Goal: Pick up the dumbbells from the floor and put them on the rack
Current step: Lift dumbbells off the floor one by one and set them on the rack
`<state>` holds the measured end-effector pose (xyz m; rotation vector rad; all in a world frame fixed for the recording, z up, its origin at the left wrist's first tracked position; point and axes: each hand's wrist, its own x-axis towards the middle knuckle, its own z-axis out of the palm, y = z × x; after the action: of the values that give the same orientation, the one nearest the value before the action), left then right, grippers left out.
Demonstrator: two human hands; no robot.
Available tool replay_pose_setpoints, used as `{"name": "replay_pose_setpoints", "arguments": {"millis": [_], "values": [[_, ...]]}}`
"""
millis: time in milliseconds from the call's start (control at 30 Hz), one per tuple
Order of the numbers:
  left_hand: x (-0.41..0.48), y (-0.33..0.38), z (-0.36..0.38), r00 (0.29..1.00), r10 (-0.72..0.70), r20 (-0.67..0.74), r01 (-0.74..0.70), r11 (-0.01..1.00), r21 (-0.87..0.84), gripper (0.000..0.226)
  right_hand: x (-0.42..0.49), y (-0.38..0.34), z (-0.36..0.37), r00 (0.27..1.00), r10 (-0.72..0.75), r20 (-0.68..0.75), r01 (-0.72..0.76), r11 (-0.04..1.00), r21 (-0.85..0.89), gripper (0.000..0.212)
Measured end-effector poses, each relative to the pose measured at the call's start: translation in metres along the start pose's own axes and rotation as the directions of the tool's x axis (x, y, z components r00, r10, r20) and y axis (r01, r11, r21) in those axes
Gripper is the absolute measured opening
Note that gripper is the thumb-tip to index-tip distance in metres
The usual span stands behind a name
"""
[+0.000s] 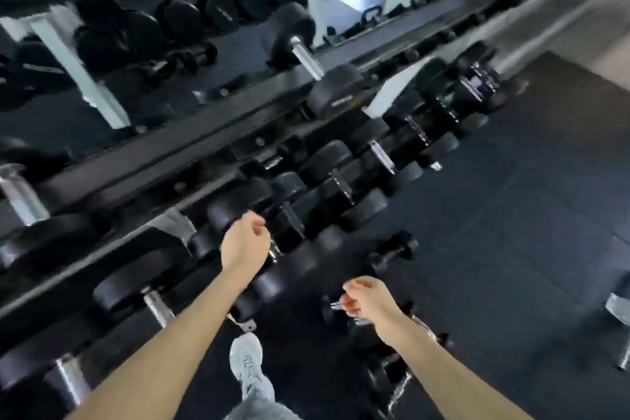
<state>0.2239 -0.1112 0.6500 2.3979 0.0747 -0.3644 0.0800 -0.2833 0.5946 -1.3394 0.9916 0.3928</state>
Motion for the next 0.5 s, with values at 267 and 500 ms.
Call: {"name": "replay_pose_setpoints", "arguments": {"millis": [267, 500], "values": [[-0.077, -0.002, 0.186, 0.937, -0.022, 0.35, -0.009, 0.996, 0.087, 0.019, 0.017, 0.13, -0.139, 0.948, 0.21, -0.239, -0.196, 0.977, 0.081, 0.015], [-0.087, -0.038, 0.316, 0.828, -0.091, 0.554, -0.029, 0.979, 0.204, 0.011, 0.084, 0.224, -0.188, 0.85, 0.449, -0.276, -0.392, 0.888, 0.239, 0.018]]}}
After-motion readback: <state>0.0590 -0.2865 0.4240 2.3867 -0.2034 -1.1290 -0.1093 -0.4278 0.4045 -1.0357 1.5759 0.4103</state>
